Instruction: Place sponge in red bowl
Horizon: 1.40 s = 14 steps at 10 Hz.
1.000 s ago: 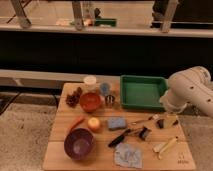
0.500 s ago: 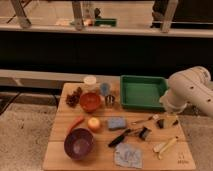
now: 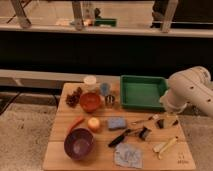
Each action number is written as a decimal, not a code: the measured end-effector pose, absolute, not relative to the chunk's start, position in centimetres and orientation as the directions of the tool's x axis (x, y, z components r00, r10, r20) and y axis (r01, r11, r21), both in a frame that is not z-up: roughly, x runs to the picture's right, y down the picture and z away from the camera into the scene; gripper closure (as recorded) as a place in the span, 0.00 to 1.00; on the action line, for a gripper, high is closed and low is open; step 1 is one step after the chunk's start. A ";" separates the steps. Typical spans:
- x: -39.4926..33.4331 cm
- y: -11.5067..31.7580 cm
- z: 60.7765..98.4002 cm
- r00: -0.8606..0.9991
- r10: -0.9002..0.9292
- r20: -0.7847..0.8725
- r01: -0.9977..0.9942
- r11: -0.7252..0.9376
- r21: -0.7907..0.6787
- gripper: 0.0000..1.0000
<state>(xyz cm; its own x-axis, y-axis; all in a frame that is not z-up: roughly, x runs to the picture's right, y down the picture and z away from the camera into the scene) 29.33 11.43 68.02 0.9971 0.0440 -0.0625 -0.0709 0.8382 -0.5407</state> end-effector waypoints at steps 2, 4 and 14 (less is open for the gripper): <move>29.3 11.4 68.0 0.997 0.044 -0.062 -0.071 0.838 -0.541 0.20; 29.3 11.4 68.0 0.997 0.044 -0.062 -0.071 0.838 -0.541 0.20; 29.1 11.1 68.2 0.998 0.038 -0.052 -0.060 0.844 -0.534 0.20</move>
